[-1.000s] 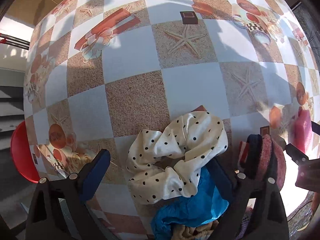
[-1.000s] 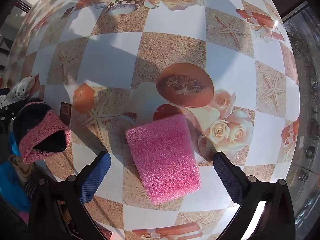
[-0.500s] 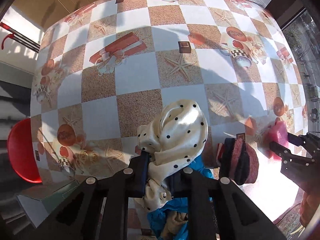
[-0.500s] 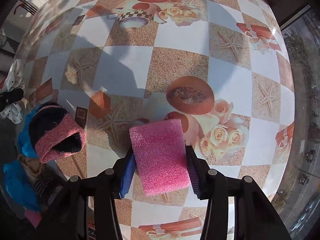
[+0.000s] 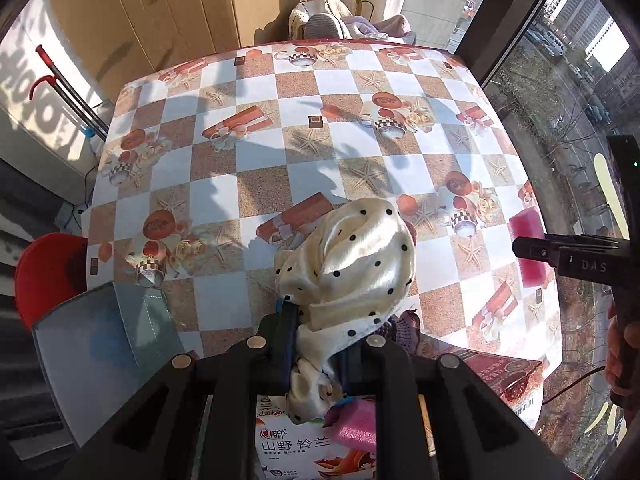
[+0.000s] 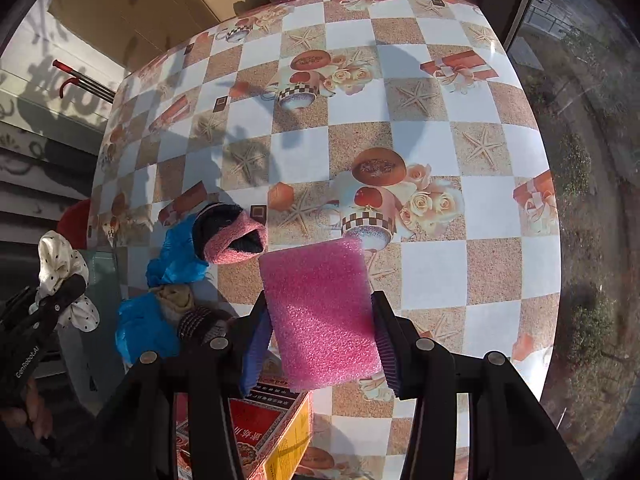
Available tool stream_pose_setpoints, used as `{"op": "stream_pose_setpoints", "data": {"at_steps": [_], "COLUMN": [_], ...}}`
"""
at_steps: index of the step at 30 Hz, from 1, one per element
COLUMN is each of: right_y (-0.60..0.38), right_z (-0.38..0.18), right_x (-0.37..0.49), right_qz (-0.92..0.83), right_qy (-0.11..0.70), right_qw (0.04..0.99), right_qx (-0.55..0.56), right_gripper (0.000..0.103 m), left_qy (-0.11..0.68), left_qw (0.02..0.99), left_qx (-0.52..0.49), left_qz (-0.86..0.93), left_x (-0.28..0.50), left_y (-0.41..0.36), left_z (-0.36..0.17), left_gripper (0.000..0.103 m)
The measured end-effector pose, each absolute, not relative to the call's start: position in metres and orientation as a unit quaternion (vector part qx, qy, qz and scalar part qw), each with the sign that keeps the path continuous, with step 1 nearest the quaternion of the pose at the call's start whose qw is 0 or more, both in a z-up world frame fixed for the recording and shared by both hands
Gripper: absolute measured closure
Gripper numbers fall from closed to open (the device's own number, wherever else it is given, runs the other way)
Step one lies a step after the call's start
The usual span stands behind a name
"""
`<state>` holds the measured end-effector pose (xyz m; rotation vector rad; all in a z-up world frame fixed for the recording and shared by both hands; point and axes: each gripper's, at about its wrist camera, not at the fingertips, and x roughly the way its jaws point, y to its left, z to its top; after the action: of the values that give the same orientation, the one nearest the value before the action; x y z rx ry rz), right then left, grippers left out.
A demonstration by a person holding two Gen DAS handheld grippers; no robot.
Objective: Organize soft objects
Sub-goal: 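Carry the polka-dot scrunchie and pink sponge with both tools into the box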
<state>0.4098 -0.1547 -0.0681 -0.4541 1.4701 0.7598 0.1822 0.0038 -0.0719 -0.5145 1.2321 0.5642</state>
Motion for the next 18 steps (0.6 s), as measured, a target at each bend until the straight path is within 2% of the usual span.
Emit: {"op": "stream_pose_setpoints", "data": {"at_steps": [9,18], "right_y": [-0.138,-0.074], "right_z": [-0.033,-0.001], "right_x": [0.304,0.185], "right_qz": [0.369,0.466], "right_qy": [0.647,0.616], "right_qw": [0.644,0.600], "right_qx": [-0.174,-0.210], "right_gripper": [0.054,0.053], "left_qy": [0.553,0.540], "left_qw": [0.773,0.754], "left_qx": [-0.204,-0.232], "left_qz": [0.236,0.294], "left_x": [0.103,0.000], "left_y": [-0.025,-0.018], "left_z": [-0.042,-0.034], "left_gripper": [0.085,0.085]}}
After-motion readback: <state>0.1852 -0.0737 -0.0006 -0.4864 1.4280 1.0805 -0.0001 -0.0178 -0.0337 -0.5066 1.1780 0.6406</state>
